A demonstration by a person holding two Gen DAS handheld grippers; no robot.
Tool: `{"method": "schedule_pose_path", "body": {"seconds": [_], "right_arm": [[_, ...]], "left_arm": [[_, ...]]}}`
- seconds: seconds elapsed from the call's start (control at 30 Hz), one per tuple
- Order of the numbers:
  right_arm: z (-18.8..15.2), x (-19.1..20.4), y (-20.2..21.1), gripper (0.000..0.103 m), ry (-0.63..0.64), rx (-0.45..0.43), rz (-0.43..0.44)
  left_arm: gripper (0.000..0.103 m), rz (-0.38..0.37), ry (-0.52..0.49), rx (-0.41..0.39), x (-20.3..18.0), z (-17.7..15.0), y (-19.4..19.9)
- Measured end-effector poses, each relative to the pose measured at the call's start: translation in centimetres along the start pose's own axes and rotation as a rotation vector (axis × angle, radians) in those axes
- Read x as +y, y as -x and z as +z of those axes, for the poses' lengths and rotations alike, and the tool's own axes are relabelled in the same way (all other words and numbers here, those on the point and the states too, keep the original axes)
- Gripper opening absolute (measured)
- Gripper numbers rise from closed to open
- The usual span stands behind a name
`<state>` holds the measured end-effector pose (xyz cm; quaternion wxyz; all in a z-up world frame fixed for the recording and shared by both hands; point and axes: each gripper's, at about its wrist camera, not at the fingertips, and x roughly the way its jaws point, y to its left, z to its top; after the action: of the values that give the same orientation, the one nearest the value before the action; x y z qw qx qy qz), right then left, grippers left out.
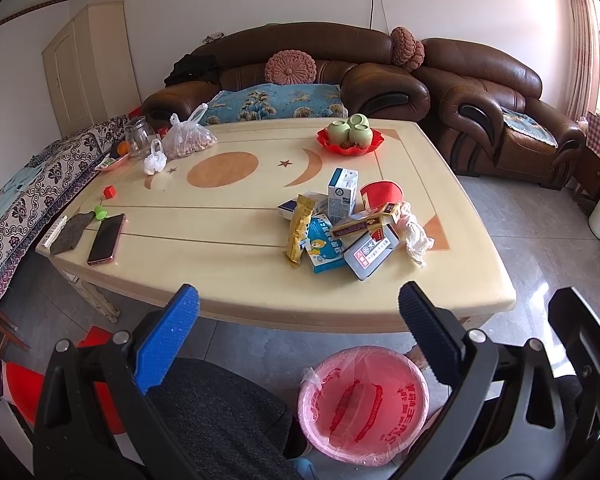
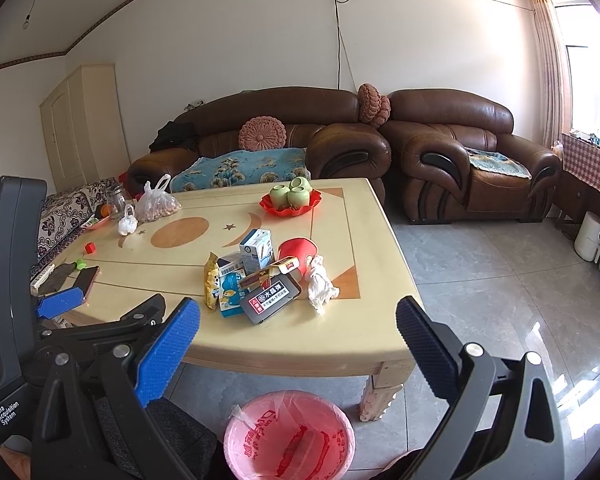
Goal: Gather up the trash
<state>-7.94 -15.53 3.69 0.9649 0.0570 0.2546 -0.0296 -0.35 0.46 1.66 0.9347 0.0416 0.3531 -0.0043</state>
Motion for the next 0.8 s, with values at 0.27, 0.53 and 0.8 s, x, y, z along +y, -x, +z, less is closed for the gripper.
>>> {"method": "schedule_pose_path", "body": {"seconds": [0.27,0.53,0.8], "right_arm": [[0.2,-0.2,-1.3,0.096,-0.008,0.025,0.017],[0.2,-0.8,-3.5,0.096,-0.013,0.048,0.05],[0.6,-2.1,-6.2,0.096,-0.008,0.038,0.046]], "left_arm": [[0.098,-0.004,-0.005,0.022,0.1,0.2,-1.0],[0.098,-0.068,-0.019,0.053,0.7,0.3,-3.3],[0.098,-0.095,0.024,0.11,3.0,0.7,-7.3]]}}
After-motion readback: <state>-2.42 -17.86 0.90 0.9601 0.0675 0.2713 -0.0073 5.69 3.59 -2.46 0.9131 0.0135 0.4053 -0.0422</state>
